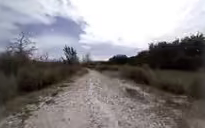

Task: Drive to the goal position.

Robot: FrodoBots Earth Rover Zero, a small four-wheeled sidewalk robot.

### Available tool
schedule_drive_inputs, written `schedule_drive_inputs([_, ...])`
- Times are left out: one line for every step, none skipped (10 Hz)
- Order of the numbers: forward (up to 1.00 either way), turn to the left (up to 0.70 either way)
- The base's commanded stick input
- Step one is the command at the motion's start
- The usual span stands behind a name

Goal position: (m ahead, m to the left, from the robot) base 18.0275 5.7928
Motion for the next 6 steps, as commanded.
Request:
schedule_drive_inputs([0.7,0.0])
schedule_drive_inputs([0.7,0.0])
schedule_drive_inputs([0.7,0.0])
schedule_drive_inputs([0.7,0.0])
schedule_drive_inputs([0.7,0.0])
schedule_drive_inputs([0.7,0.0])
